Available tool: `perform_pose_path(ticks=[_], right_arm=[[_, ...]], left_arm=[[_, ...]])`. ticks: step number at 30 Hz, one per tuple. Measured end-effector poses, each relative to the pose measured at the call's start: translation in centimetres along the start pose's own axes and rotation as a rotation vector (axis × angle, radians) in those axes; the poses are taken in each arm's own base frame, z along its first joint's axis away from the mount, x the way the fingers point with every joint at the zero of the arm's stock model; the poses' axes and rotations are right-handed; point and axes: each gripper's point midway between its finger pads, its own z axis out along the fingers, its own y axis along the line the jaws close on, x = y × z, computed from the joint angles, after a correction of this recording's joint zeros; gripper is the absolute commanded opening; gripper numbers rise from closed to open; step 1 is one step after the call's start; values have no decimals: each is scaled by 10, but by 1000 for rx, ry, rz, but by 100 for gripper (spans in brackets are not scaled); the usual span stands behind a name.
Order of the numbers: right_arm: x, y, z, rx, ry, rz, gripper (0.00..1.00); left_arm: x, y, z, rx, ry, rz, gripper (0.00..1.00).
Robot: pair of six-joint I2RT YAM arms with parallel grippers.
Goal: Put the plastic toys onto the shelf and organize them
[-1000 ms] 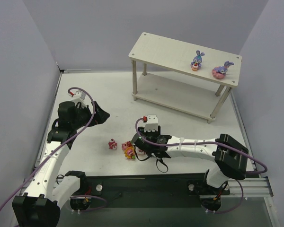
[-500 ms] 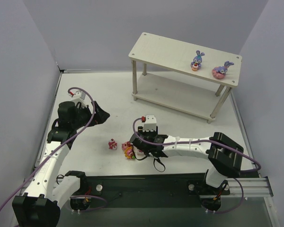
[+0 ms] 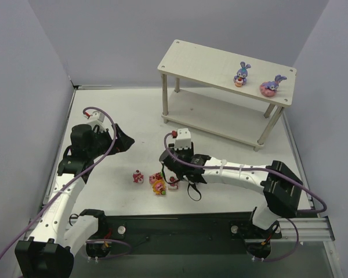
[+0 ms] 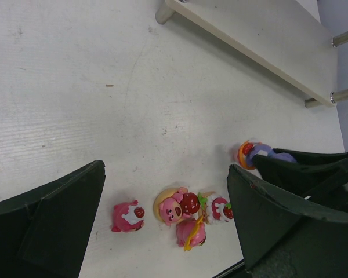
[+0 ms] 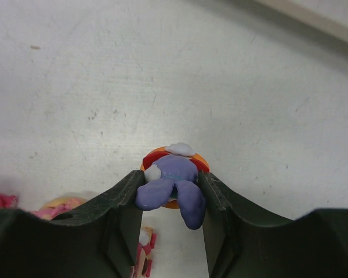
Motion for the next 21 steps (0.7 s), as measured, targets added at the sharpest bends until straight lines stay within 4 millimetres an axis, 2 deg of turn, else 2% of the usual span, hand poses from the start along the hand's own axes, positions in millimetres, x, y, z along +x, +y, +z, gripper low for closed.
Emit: perform_pose_path(ticks=[2, 5, 8, 10, 13, 16, 21], right_arm=[[-32, -2, -6, -11, -34, 13, 0], [-98, -10, -18, -22, -104, 60, 0], [-166, -27, -34, -17, -183, 122, 0], [-205, -45, -43, 0, -229, 159, 0], [-250, -74, -56, 34, -280, 191, 0], [-280, -99, -67, 68, -324, 211, 0], [-318, -114, -84, 82, -383, 212, 0]], left_arm=[[0, 0, -1, 1, -3, 1, 96], [-1, -1, -1, 2, -6, 2, 96], [-2, -1, -2, 2, -9, 3, 96], [-2, -1, -2, 2, -10, 4, 96], [-2, -1, -2, 1, -11, 3, 96], [-3, 0, -2, -2, -13, 1, 96], [-4, 2, -3, -7, -17, -2, 96]])
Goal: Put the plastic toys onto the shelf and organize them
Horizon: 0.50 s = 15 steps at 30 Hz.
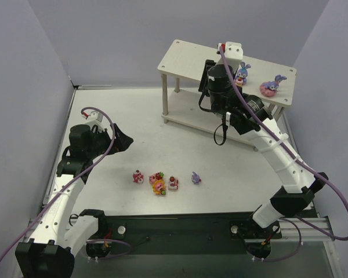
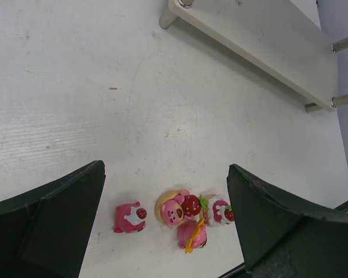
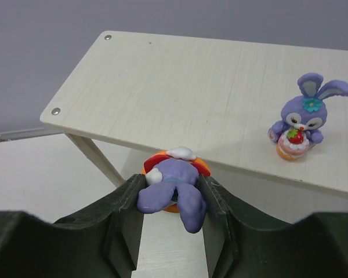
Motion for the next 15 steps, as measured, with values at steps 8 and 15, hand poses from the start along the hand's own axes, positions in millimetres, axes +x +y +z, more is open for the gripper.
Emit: perform_pose_path(ticks=[8, 15], right_arm=[[-34, -9, 18, 43, -50, -15, 0], [-31, -20, 49, 84, -21, -42, 0]], left_arm=[[0, 0, 0, -1, -1, -1, 96], [-1, 1, 0, -4, -3, -3, 96]])
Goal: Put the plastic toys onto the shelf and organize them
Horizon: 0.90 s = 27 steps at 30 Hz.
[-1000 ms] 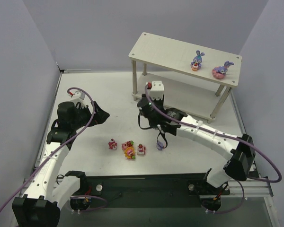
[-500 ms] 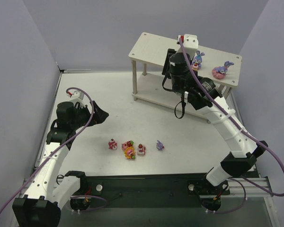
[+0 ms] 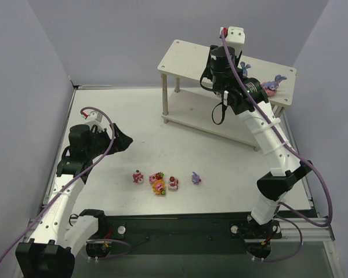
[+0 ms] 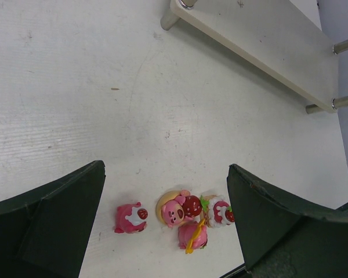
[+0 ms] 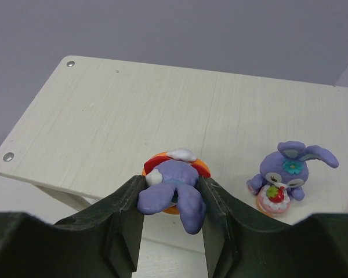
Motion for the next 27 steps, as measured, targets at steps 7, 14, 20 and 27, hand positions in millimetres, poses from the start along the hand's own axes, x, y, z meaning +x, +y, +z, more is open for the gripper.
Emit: perform_pose_path(ticks=[7, 14, 20, 27], right_arm=[[10, -5, 23, -7, 51, -11, 0], [-2, -12, 21, -41, 59, 26, 0], [-9, -17, 18, -64, 69, 62, 1], [1, -9, 25, -85, 109, 80, 3]], left_arm=[[0, 0, 0, -1, -1, 0, 96], [0, 1, 0, -3, -1, 0, 96], [0, 1, 0, -4, -2, 0, 96], [0, 1, 0, -4, -2, -1, 96]])
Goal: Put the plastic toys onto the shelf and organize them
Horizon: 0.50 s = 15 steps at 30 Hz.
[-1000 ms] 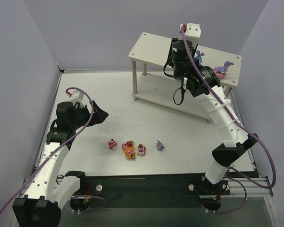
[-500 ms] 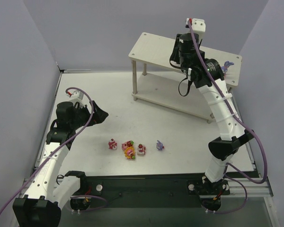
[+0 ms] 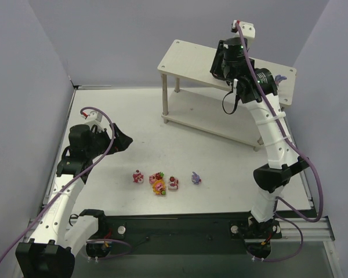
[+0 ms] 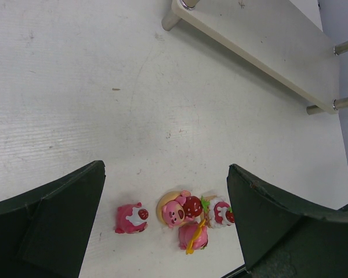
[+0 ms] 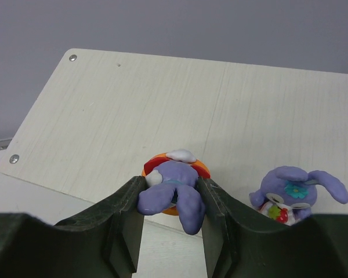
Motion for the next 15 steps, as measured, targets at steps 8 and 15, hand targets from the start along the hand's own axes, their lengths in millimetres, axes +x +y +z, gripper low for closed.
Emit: perform_pose_path(ticks=[8, 15], right_arm=[[6, 6, 10, -1, 15, 11, 8], [5, 5, 12, 8, 10, 11, 26]], left_arm=[[0, 1, 0, -3, -2, 0, 96], [-1, 1, 0, -5, -2, -1, 96]])
